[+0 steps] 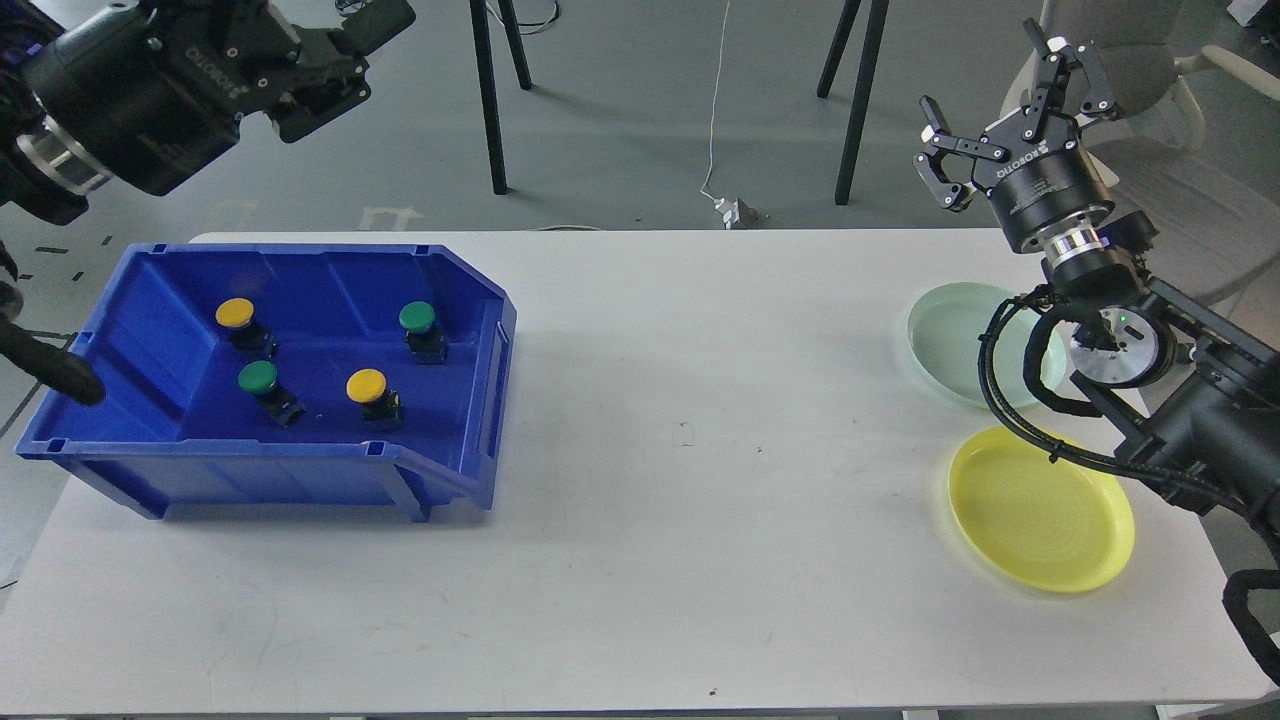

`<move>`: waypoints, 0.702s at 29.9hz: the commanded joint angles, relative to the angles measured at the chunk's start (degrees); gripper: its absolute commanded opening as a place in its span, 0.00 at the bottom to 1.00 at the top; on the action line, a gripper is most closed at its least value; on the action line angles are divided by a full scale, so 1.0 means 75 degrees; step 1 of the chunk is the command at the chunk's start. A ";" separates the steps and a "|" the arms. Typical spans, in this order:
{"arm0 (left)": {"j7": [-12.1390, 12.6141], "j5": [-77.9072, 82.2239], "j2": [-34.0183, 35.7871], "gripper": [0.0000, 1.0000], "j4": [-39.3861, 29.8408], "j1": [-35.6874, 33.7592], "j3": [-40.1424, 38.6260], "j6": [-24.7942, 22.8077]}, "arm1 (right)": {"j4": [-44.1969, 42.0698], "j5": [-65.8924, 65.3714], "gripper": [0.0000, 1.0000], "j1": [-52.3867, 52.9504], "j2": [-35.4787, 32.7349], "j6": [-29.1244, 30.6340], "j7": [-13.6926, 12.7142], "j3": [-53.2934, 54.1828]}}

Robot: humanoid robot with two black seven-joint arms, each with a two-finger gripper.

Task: Pass button and place on color plate
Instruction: 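Lift the left gripper out of the blue bin and reposition it, then lower the left gripper into the bin and grasp the yellow button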

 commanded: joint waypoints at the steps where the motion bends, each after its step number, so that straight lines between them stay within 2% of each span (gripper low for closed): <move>1: 0.0000 0.2121 0.0674 1.00 -0.0316 -0.0017 0.0758 0.1483 | 0.0004 0.0001 1.00 -0.0047 0.0032 0.0001 0.0000 0.0005; 4: 0.0000 0.3882 0.0804 1.00 -0.0094 -0.0017 0.1286 0.2376 | -0.0008 0.0001 1.00 -0.0047 0.0056 0.0001 0.0000 0.0016; 8: 0.0000 0.4811 0.0805 1.00 0.0000 -0.0028 0.1848 0.2133 | -0.0066 0.0001 1.00 -0.0059 0.0079 0.0001 0.0000 0.0016; 10: 0.0000 0.5103 0.0746 1.00 0.0093 -0.0063 0.2014 0.1538 | -0.0078 0.0001 1.00 -0.0094 0.0079 0.0001 0.0000 0.0016; 15: 0.0000 0.5445 0.0068 1.00 0.0725 -0.0695 0.2084 -0.1437 | -0.0090 0.0001 1.00 -0.0211 0.0079 0.0001 0.0000 -0.0007; 16: 0.0000 0.5480 -0.0177 1.00 0.0982 -0.0812 0.2096 -0.1824 | -0.0101 0.0001 1.00 -0.0223 0.0079 0.0001 0.0000 -0.0007; 21: 0.0000 0.5562 -0.1303 1.00 0.2224 -0.1480 0.2375 -0.1824 | -0.0113 0.0001 1.00 -0.0270 0.0056 0.0001 0.0000 0.0016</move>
